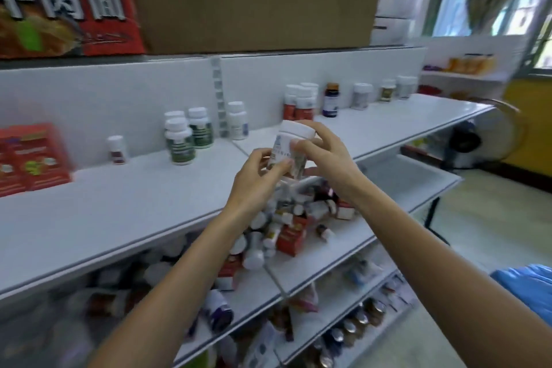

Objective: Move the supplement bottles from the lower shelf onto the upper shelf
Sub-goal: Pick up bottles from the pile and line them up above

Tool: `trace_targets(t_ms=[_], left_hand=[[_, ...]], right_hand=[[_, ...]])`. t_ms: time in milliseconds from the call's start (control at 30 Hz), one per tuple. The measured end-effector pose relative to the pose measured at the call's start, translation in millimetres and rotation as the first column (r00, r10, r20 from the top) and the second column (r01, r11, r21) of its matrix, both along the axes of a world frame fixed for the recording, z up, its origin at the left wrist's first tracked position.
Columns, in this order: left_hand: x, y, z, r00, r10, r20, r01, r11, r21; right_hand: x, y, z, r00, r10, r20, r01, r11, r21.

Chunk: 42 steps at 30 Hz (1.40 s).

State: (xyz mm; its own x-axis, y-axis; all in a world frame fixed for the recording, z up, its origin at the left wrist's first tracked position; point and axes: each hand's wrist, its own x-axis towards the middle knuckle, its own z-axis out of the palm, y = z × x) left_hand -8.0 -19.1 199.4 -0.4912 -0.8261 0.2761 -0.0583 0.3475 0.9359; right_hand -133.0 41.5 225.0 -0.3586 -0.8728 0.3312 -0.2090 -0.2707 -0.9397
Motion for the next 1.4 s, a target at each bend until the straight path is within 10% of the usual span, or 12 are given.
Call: trace_targets(t_ms=[633,1067,1400], left_hand=[[-268.8,67.3,-10.5,0.937,-0.207,0.280,0.306,0.874,-0.377],[-455.3,-14.1,17.8,0.923,-0.165,0.346,0.312,0.847,-0.429],[-487.3,-83.6,26.1,0.891,0.065,0.449,0.174,0.866,-0.470]], right_hand=[[-273.9,124.2,-36.1,0.807,-0.590,-0.003,0.590,0.807,-0.002],[-461.3,46.8,-9.8,0.744,-0.659,-0.110,0.663,0.748,0.002],[-519.7,-91.2,-10.1,0.878,-0.467,-0.107,0.467,0.884,-0.021]])
